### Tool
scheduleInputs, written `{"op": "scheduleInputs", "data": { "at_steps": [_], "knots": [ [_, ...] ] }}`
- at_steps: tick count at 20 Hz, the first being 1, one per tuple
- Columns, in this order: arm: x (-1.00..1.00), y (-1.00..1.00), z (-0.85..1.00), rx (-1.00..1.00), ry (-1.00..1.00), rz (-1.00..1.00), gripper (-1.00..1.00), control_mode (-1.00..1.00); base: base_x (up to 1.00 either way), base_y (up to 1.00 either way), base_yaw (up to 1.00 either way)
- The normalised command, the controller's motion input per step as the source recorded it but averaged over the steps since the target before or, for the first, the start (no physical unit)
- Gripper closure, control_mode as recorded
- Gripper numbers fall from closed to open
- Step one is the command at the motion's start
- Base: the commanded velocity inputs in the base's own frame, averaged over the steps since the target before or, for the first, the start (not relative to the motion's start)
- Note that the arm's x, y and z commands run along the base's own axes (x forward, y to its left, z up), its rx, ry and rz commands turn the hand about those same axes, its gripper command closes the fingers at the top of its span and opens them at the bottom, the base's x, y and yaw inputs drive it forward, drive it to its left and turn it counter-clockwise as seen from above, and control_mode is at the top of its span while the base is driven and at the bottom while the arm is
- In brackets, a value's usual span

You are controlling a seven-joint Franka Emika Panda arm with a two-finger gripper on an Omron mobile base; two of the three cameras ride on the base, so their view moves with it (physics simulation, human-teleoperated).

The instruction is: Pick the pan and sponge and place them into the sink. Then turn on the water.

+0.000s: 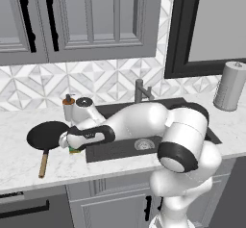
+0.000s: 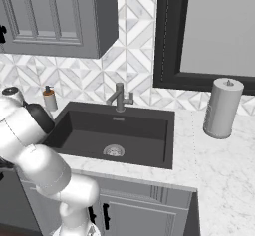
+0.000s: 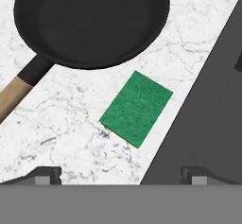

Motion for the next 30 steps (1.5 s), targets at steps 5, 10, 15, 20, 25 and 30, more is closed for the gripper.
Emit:
{"op": "scheduleInputs", "data": {
  "at_steps": [5,10,15,20,25,30],
  "knots": [
    [0.04,0.00,-0.19,0.00,0.00,0.00,-1.00,-1.00,0.00,0.00,0.00],
    [0.14,0.02,-0.16,0.00,0.00,-0.02,-1.00,-1.00,0.00,0.00,0.00],
    [0.12,0.11,-0.22,0.00,0.00,-0.06,-1.00,-1.00,0.00,0.00,0.00],
    [0.14,0.29,-0.21,0.00,0.00,-0.06,-1.00,-1.00,0.00,0.00,0.00],
    [0.19,0.25,-0.13,0.00,0.00,-0.05,-1.00,-1.00,0.00,0.00,0.00],
    [0.12,0.15,-0.10,0.00,0.00,-0.09,-1.00,-1.00,0.00,0.00,0.00]
  ]
}}
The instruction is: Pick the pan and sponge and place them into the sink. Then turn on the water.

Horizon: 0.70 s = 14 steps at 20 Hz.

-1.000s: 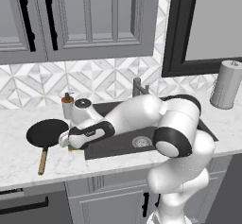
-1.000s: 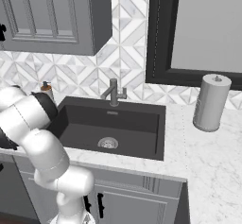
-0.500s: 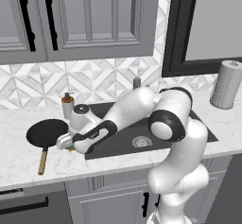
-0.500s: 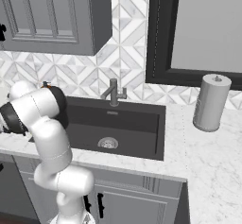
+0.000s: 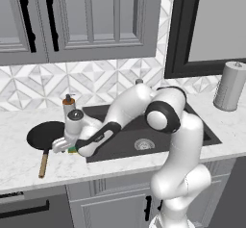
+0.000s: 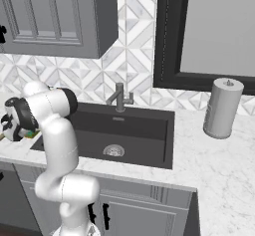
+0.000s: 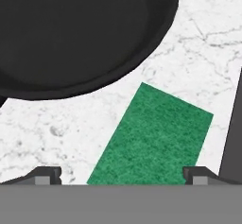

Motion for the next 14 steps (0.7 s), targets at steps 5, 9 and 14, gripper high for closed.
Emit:
{"op": "scheduleInputs", "data": {
  "at_steps": [5,9,14],
  "knots": [
    [0.11,0.00,-0.14,-0.01,0.00,-0.09,-1.00,-1.00,0.00,0.00,0.00],
    [0.13,0.00,-0.07,-0.02,0.00,-0.10,-1.00,-1.00,0.00,0.00,0.00],
    [0.07,-0.01,-0.11,-0.02,0.00,-0.11,-1.00,-1.00,0.00,0.00,0.00]
  ]
}}
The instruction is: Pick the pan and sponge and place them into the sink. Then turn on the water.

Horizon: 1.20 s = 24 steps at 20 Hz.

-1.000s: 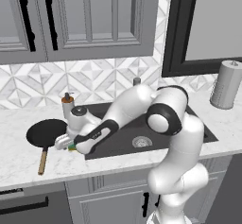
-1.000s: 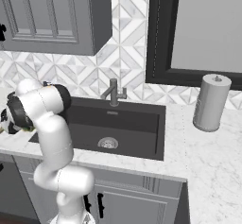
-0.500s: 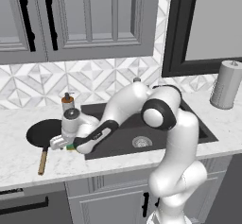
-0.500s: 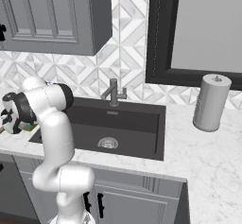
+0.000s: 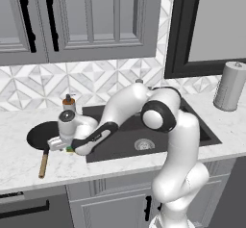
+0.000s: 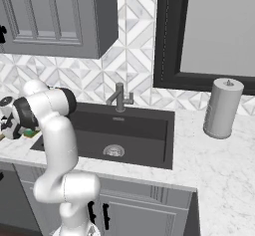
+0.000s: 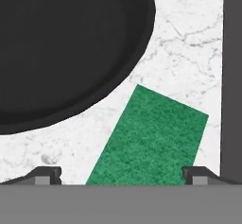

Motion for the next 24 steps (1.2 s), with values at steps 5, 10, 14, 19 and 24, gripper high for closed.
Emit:
{"op": "scheduleInputs", "data": {
  "at_steps": [5,10,14,19,24],
  "knots": [
    [0.11,-0.01,-0.25,-0.01,0.00,-0.08,-1.00,-1.00,0.00,0.00,0.00],
    [0.00,-0.33,-0.30,-0.03,0.00,-0.06,-1.00,-1.00,0.00,0.00,0.00],
    [0.00,-0.33,-0.31,-0.02,0.00,-0.06,-1.00,-1.00,0.00,0.00,0.00],
    [0.06,-0.13,-0.38,0.00,0.01,-0.02,-1.00,-1.00,0.00,0.00,0.00],
    [0.03,-0.02,-0.50,0.00,0.03,0.00,-1.00,-1.00,0.00,0.00,0.00]
  ]
}}
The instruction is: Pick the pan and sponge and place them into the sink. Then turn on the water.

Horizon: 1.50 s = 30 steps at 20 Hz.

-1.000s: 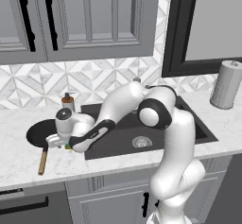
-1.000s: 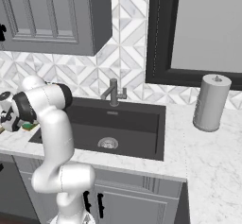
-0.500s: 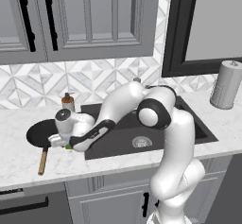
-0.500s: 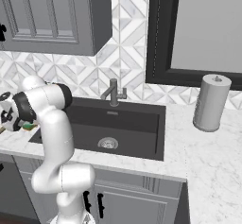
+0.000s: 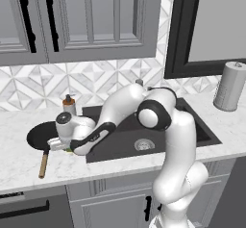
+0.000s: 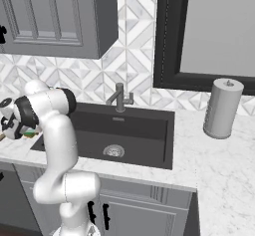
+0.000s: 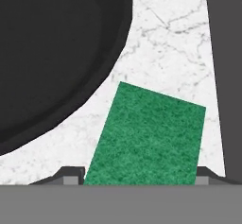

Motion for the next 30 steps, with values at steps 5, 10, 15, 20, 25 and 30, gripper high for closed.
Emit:
{"op": "scheduleInputs", "data": {
  "at_steps": [5,10,15,20,25,30],
  "knots": [
    [-0.08,-0.13,-0.41,0.00,0.02,0.00,1.00,-1.00,0.00,0.00,0.00],
    [-0.23,-0.59,-0.02,0.00,0.00,0.00,1.00,-1.00,0.00,0.00,0.00],
    [-0.02,-0.21,0.67,0.00,0.00,-0.01,1.00,-1.00,0.00,0.00,0.00],
    [0.00,0.00,0.97,0.00,0.05,0.00,1.00,-1.00,0.00,0.00,0.00],
    [0.19,0.13,0.42,0.00,0.12,0.00,1.00,-1.00,0.00,0.00,0.00],
    [0.36,0.26,0.09,0.00,0.11,0.00,1.00,-1.00,0.00,0.00,0.00]
  ]
}}
